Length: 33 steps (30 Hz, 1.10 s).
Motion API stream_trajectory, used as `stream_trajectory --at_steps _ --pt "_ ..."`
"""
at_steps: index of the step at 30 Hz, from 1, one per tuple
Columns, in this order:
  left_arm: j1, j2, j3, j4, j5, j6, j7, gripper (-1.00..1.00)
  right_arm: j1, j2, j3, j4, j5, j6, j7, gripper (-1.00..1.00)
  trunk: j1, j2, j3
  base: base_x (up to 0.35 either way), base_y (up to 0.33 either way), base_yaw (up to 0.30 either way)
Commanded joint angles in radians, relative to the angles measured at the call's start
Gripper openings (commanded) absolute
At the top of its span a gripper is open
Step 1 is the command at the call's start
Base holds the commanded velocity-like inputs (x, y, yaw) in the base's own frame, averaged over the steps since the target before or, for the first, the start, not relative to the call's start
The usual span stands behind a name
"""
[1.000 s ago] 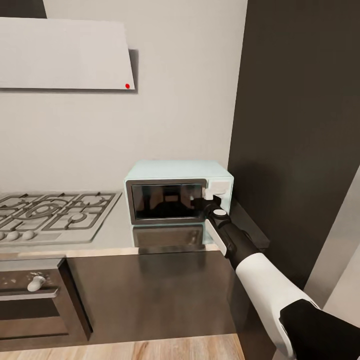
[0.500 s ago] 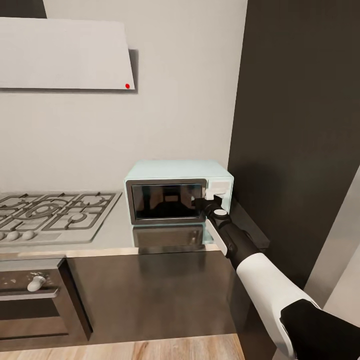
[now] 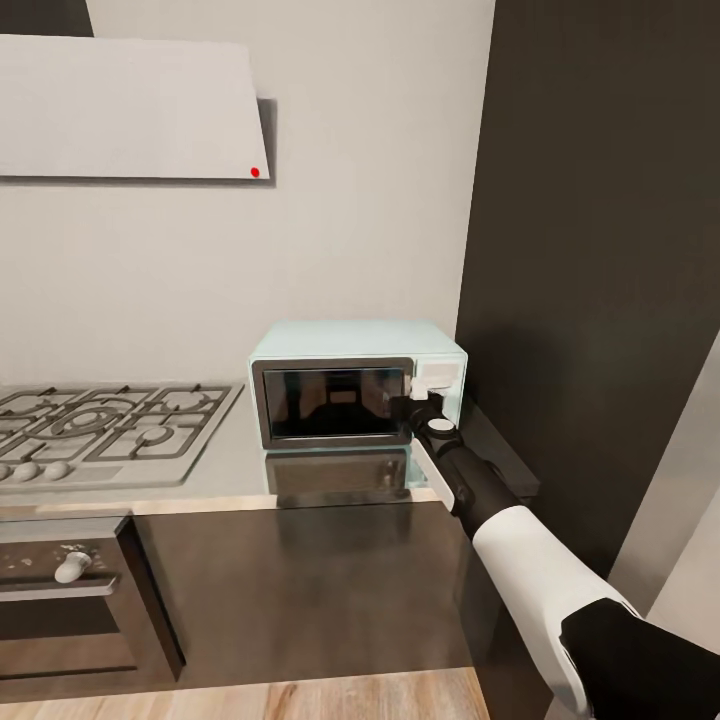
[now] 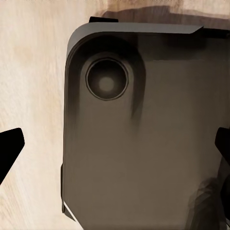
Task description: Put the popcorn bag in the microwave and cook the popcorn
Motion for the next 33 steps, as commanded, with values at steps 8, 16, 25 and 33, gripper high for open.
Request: stream_trajectory --at_steps 8,16,25,33 --pt "0.000 0.000 0.001 0.000 0.008 -0.002 0.000 1.00 -0.001 -0.001 0.005 -0.001 -0.003 0.028 -0.009 -1.00 0.000 -0.001 -0.001 0.000 0.000 0.000" --pt "0.000 0.000 0.001 0.001 0.009 -0.003 0.008 1.00 -0.001 -0.001 0.005 -0.001 -0.001 0.028 -0.011 -1.00 0.000 -0.001 -0.001 -0.054 0.000 0.000" --pt "0.000 0.000 0.001 0.000 0.008 -0.005 0.006 1.00 -0.001 -0.001 0.005 -0.001 -0.001 0.027 -0.011 -1.00 0.000 -0.001 -0.001 -0.326 0.000 0.000" --pt "0.000 0.000 0.001 0.000 0.008 -0.005 0.006 1.00 -0.001 -0.001 0.005 -0.001 -0.004 0.027 -0.010 -1.00 0.000 -0.001 -0.001 -0.120 0.000 0.000"
